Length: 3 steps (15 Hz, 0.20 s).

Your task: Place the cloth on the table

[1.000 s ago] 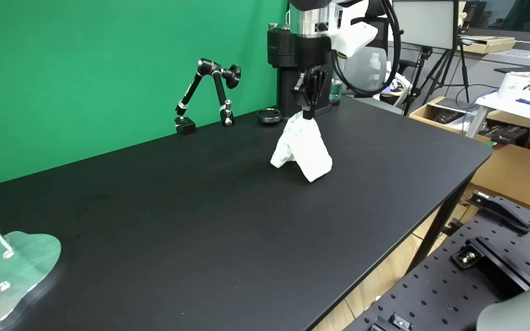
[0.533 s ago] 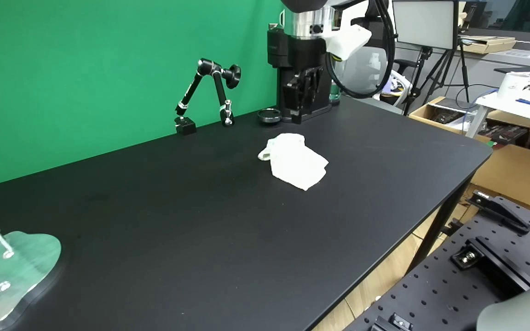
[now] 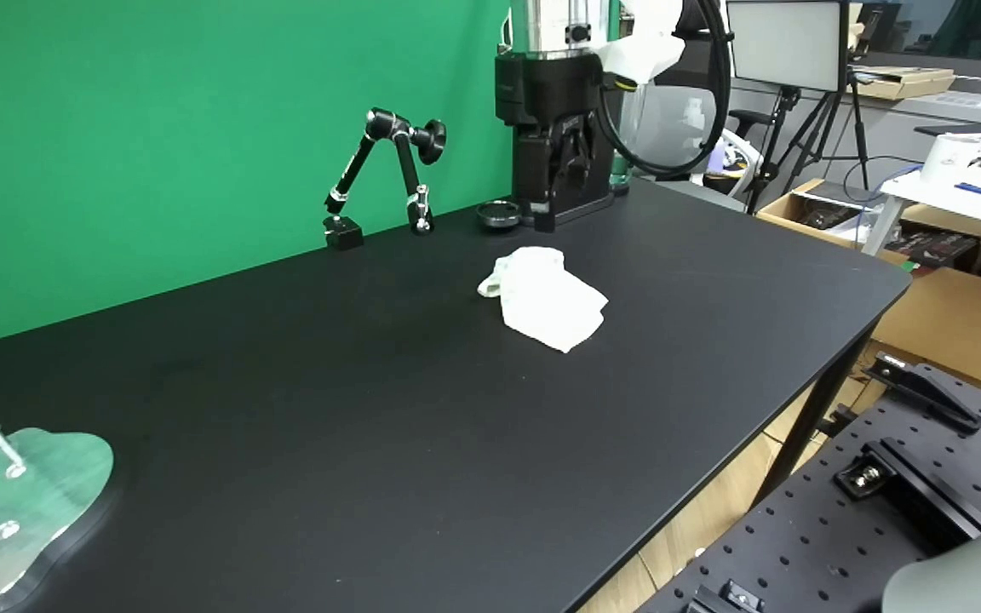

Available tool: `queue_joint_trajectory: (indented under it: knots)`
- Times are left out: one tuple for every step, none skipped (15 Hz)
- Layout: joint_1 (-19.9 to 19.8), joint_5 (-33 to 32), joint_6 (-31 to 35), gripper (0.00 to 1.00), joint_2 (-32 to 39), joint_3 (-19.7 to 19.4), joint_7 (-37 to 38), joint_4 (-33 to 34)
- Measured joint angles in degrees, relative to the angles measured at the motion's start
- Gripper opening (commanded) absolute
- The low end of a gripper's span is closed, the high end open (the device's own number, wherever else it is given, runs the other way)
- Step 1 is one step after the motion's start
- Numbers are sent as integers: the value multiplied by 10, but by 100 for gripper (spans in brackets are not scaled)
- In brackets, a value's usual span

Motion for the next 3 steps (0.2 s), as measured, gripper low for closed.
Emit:
queue_joint_trajectory:
  knots:
    - [0, -1, -14, 100, -3, 0, 0, 0]
    - [0, -1, -26, 100, -4, 0, 0, 1]
    - [0, -2, -35, 100, -5, 0, 0, 1]
